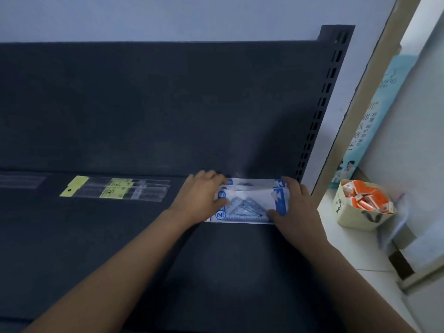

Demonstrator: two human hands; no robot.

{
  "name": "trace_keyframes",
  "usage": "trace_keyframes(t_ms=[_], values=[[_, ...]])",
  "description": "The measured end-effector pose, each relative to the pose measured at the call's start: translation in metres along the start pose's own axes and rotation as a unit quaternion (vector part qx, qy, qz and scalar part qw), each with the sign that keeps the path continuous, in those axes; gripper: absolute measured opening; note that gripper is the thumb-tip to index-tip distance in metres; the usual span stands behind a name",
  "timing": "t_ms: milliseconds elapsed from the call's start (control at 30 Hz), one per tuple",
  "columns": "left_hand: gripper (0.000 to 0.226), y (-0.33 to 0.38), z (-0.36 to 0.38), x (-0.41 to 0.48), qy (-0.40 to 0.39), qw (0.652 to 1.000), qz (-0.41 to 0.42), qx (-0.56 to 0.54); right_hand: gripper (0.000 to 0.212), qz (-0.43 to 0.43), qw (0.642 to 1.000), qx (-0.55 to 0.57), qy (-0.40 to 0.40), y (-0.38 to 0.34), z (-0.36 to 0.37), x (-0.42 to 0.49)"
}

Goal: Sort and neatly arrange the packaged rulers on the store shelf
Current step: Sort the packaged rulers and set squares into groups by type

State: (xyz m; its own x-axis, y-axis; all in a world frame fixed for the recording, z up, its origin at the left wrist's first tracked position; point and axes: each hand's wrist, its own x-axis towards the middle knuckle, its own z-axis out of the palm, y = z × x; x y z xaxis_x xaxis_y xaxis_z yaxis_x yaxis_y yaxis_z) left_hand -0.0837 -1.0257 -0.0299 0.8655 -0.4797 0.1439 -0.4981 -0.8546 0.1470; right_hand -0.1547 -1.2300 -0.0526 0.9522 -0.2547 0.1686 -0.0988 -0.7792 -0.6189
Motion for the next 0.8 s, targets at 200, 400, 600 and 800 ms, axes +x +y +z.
trace_keyframes(t_ms=[200,400,600,800], values=[[0.040,-0.018,-0.020,-0.038,0.081,0.990,0.050,0.103,0.060,-0.110,0.993,-0.043,0.013,-0.046,0.009,-0.007],[0.060,-0.094,-0.069,-0.121,0.083,0.981,-0.053,0.170,0.059,-0.235,0.968,-0.089,-0.021,-0.159,0.062,-0.031],[0.109,-0.217,-0.123,-0.252,0.073,0.951,-0.220,0.206,0.065,-0.301,0.952,-0.041,-0.046,-0.308,0.157,-0.088],[0.131,-0.349,-0.172,-0.380,0.078,0.901,-0.365,0.222,0.076,-0.337,0.935,0.028,-0.110,-0.455,0.252,-0.144]])
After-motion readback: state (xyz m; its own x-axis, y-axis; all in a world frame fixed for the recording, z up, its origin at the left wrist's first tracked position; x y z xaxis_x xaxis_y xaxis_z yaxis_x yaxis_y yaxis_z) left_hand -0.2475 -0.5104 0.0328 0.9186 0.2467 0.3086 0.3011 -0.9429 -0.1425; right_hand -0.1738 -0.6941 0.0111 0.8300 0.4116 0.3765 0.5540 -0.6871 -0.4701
